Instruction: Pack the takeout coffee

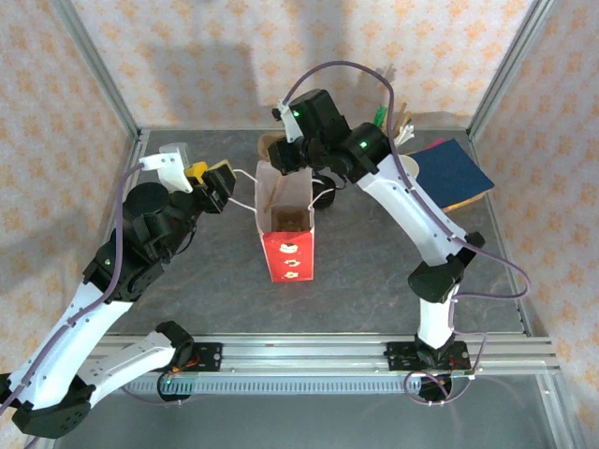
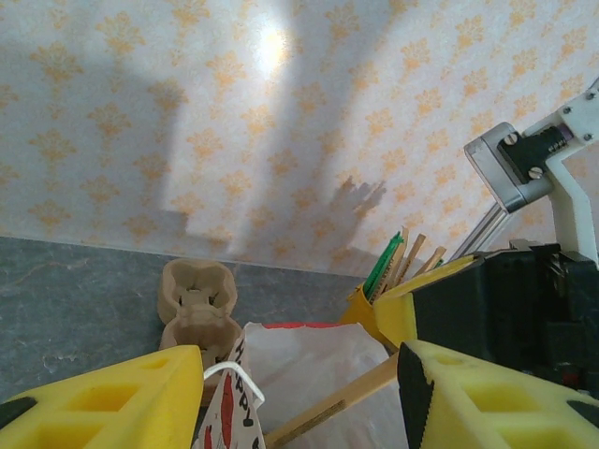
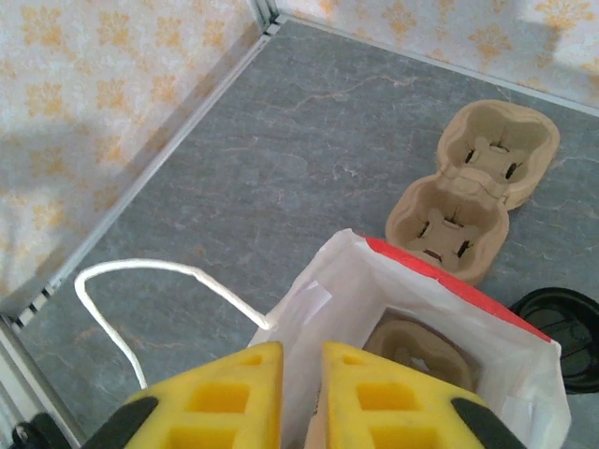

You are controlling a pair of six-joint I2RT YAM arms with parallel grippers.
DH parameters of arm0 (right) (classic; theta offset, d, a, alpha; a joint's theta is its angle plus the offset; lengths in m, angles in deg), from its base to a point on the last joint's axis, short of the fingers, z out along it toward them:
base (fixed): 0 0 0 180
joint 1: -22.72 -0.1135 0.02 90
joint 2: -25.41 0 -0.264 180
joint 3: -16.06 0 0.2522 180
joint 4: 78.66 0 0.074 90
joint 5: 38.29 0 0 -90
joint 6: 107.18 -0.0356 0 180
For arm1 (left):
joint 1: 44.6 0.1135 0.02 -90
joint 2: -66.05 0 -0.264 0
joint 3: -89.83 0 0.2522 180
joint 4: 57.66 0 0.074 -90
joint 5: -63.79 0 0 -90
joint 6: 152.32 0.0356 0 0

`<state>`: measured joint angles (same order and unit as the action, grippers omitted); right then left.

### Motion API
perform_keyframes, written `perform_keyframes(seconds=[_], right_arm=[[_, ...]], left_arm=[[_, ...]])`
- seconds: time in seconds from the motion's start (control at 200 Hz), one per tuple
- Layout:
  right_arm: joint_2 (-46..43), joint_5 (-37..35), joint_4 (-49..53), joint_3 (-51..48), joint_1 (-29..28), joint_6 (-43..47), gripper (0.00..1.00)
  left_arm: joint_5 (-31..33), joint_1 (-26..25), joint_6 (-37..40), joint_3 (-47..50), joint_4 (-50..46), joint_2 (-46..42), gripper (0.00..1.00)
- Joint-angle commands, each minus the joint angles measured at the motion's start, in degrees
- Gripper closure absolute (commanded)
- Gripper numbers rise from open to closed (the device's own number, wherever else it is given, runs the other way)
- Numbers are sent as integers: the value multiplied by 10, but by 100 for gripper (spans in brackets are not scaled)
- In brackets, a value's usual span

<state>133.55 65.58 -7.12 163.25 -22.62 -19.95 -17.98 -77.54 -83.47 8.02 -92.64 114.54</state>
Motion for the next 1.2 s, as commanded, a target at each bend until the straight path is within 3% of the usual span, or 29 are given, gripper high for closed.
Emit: perform_keyframes(seconds=[0.0,0.11,0.195,0.415,0.5,0.596,0.751,0.936,1.076,1.196], right_arm=[[1,-35,16,30,-2,7,74],[-11,-58,5,28,-2,10,65],[-19,-117,1,31,-1,8,60],[-53,-194,-21,10,30,5,58],[-70,-222,-36,-17,59,-4,51],[-97,-250,-67,-76,126,-11,46],[-127,-191,-103,-147,275,-58,39],[-144,-157,-148,-227,408,-96,33],[-138,-161,-188,-296,481,-117,29],[-126,-188,-212,-345,520,-128,23]], left_arm=[[8,4,-7,6,-1,-5,41],[7,4,-9,4,1,-3,41],[7,4,-11,6,1,-3,41],[8,4,-12,11,4,-2,41],[12,4,-12,11,5,1,41],[19,4,-15,5,-2,10,40],[53,4,-22,4,-10,18,39],[137,6,-25,5,-4,24,23],[181,17,-25,-4,-9,39,14],[165,40,-23,-11,-20,53,12]])
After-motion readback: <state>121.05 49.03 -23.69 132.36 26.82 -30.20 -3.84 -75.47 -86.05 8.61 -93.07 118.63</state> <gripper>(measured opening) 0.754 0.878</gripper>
